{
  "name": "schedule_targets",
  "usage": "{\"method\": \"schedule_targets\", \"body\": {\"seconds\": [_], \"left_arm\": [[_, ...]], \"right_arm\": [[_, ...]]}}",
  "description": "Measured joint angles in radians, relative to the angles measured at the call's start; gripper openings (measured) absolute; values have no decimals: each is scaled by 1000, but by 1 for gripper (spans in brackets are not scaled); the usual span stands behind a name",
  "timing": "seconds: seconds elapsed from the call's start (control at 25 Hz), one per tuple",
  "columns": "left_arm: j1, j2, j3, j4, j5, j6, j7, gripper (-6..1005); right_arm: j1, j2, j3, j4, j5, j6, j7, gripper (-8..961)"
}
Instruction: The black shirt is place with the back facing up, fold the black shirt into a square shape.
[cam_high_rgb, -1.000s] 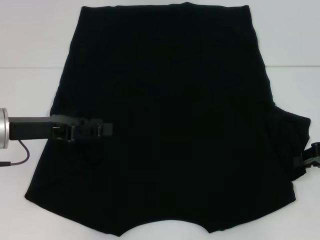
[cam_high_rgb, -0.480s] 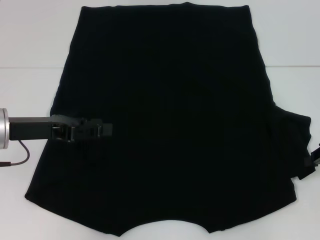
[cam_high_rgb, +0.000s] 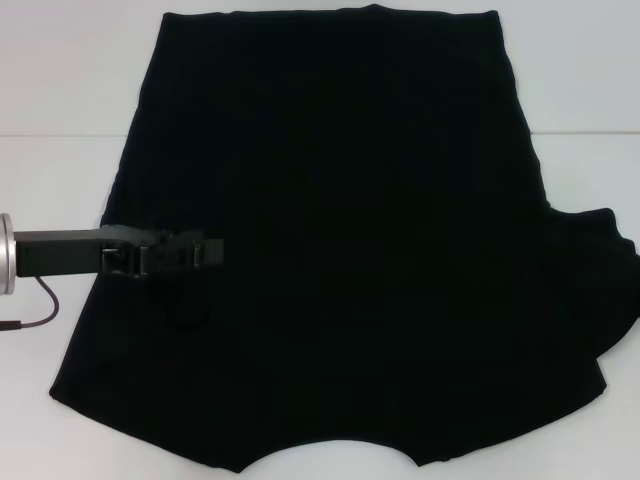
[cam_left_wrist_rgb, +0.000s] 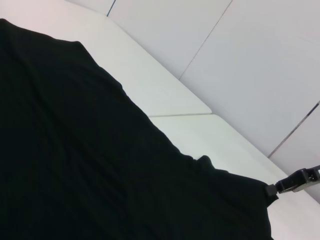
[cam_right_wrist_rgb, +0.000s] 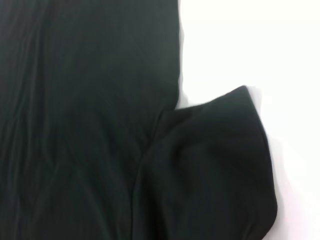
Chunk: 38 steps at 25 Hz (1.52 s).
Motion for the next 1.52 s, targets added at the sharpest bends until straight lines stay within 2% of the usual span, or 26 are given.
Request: {"method": "schedule_targets", "body": {"seconds": [0.24,0.48,0.6,0.76,1.0,1.28,1.52], "left_arm": [[2,0,-17,0,-22,-2,-2,488],[8,3,-49,-1,-26,-4,-1,488],[10,4,-54,-2,-36,-7,-1,488],[10,6,-60,-3,-51,-10,2,489],[11,6,-78,-3,-59,-11,2,490],[13,6,-90,-3,-59,-11,0,489],[10,5,-90,-3,-59,-11,0,488]], "right_arm": [[10,0,52,-1,11,9,-11,34],[6,-8,56,-8,105,4,-26,35],[25,-4,41,-1,119,-14,-42,35],[67,12,-27,7,118,-11,-47,36],[123,37,-207,26,115,54,-47,36],[175,70,-348,25,113,109,-75,37],[203,80,-425,15,111,132,-102,38]]}}
